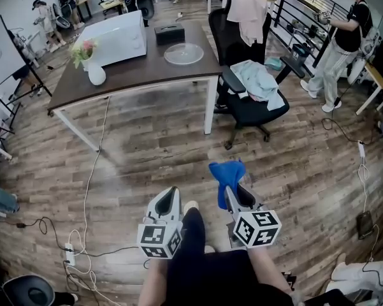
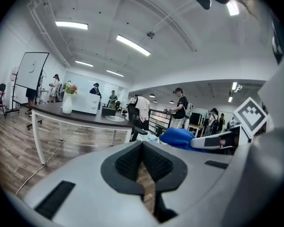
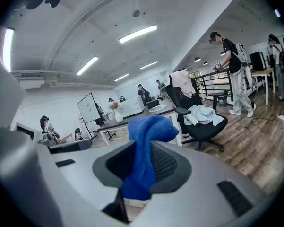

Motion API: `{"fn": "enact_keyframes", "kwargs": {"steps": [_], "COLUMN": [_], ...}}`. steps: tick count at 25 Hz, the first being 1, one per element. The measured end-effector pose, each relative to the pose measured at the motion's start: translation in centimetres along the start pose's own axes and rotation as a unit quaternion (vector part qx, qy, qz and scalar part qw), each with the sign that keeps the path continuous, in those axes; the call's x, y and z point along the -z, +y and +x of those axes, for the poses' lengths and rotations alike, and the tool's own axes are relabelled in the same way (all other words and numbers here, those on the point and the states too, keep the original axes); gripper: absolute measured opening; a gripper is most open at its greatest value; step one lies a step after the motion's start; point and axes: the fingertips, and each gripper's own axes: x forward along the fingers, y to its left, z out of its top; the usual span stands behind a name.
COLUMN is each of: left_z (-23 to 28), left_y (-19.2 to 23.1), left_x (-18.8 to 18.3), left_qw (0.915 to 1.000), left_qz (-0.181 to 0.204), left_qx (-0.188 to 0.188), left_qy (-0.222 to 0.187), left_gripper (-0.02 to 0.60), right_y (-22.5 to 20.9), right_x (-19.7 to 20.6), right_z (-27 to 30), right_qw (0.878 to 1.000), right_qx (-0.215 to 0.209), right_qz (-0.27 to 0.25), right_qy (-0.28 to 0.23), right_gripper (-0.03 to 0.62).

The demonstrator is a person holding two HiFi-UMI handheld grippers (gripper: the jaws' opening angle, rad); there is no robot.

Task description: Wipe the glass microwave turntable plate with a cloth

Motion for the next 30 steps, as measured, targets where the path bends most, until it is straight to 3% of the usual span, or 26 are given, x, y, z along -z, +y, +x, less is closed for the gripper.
{"fn": "enact_keyframes", "kwargs": {"steps": [17, 30], "left_z": [14.0, 20.1], "left_y": [10.1, 15.4], "left_x": [-6.5, -9.7], "left_qw": [0.9999, 0.9998], "left_qz": [-0.001, 0.008], "left_qx": [0.0, 0.013], "left_qy": [0.015, 0.014], "left_gripper": [0.005, 0.005], "right_y": [-3.5, -4.4], "right_x": [-9.8, -12.9], "right_z": [15.6, 23.1], "right_qw": [0.999, 0.999], "right_qx": [0.032, 0.046], "right_qz": [0.006, 0.02], "right_qy": [-0.001, -0.002], "right_gripper": [0.081, 0.081]}}
